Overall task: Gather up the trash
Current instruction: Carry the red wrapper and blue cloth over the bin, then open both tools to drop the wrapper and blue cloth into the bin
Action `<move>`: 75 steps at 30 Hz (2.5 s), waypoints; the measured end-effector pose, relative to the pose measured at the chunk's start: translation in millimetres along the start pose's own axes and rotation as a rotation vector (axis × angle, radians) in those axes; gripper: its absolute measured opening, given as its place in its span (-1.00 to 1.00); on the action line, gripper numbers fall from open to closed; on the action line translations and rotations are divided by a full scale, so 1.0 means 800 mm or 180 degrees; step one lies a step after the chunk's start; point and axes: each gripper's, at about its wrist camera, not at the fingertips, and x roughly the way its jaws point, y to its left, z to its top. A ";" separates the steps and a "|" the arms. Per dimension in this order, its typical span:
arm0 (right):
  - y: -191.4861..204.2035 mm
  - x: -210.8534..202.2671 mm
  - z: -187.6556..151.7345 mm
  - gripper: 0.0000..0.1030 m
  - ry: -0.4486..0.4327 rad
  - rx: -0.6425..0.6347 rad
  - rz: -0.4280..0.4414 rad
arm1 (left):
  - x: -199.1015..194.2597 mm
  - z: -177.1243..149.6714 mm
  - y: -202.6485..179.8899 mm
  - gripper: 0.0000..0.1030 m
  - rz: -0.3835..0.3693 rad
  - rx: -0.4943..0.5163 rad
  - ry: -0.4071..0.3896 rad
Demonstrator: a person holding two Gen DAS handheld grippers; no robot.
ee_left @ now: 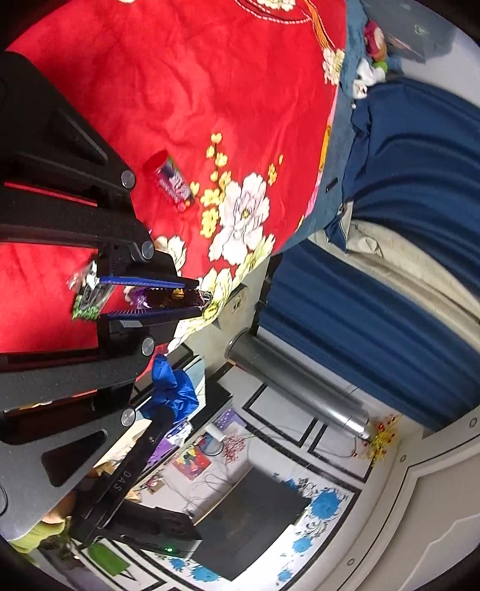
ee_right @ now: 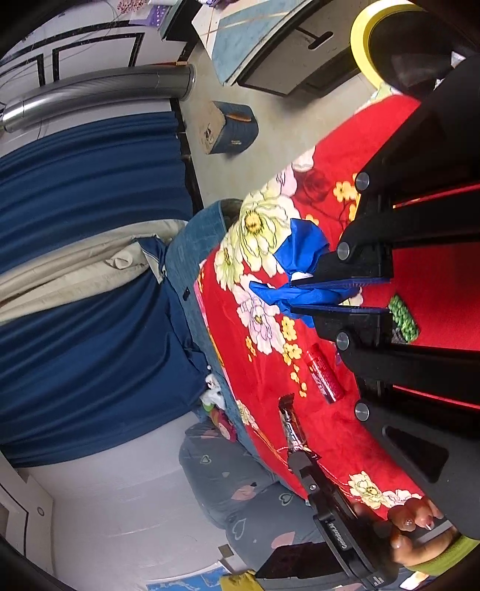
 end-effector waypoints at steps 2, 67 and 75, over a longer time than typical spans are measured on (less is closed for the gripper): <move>-0.007 -0.008 -0.001 -0.85 -0.0013 0.0009 -0.0028 | 0.002 -0.005 -0.011 -0.90 -0.0026 0.0065 0.0028; -0.283 -0.184 -0.124 -0.85 -0.0224 0.1055 -0.1187 | 0.119 -0.202 -0.256 -0.90 -0.0794 0.1398 0.1332; -0.311 -0.188 -0.160 -0.85 -0.0083 0.1198 -0.1219 | 0.141 -0.237 -0.288 -0.90 -0.0907 0.1638 0.1556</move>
